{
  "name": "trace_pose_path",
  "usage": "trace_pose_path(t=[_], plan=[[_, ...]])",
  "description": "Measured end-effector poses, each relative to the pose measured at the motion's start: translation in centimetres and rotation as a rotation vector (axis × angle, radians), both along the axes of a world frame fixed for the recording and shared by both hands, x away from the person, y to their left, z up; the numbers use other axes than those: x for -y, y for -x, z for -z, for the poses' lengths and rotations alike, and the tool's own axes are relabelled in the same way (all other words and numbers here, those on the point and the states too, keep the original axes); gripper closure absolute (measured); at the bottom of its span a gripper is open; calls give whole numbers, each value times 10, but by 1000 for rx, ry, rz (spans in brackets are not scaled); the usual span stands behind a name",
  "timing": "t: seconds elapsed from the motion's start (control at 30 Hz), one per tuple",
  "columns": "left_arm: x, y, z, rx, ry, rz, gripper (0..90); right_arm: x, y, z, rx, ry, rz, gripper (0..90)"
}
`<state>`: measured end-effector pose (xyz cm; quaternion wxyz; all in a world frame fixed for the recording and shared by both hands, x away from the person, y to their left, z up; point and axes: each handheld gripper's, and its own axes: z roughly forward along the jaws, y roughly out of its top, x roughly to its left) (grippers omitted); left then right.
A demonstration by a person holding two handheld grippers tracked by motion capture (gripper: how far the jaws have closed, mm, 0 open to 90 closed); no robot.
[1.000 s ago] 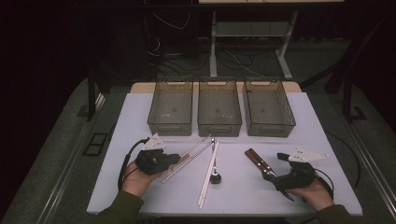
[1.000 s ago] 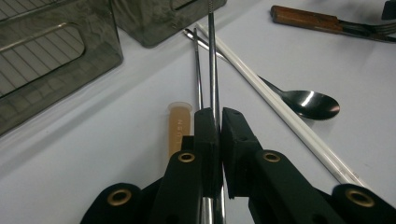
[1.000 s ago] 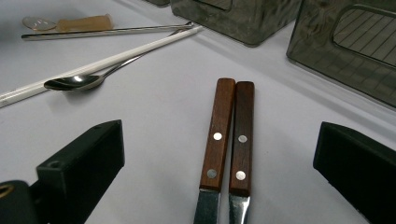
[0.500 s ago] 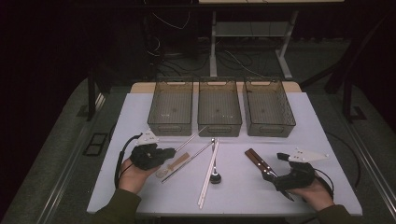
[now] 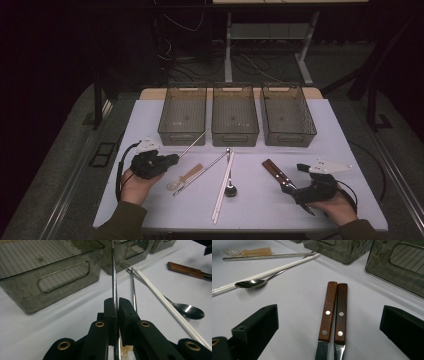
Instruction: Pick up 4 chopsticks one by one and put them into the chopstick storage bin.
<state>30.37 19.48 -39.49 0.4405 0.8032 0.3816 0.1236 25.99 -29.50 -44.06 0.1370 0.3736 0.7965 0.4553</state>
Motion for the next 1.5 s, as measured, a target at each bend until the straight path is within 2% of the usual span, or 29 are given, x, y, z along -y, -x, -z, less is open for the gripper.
trace_pose_path(t=[0.43,0.53,0.8,1.07,1.5], plan=[[-12,-8,1,1,21,-78,848,0,-1,0,-2,-2,3,21],[-14,-13,2,0,14,-87,849,1,-1,0,0,-3,5,21],[-13,-22,-4,11,36,-99,849,1,-1,0,2,-2,6,21],[-14,-37,-10,18,43,-117,849,1,-1,-1,4,-3,4,21],[-9,-66,-19,4,52,-143,849,0,-2,-2,7,-13,7,21]])
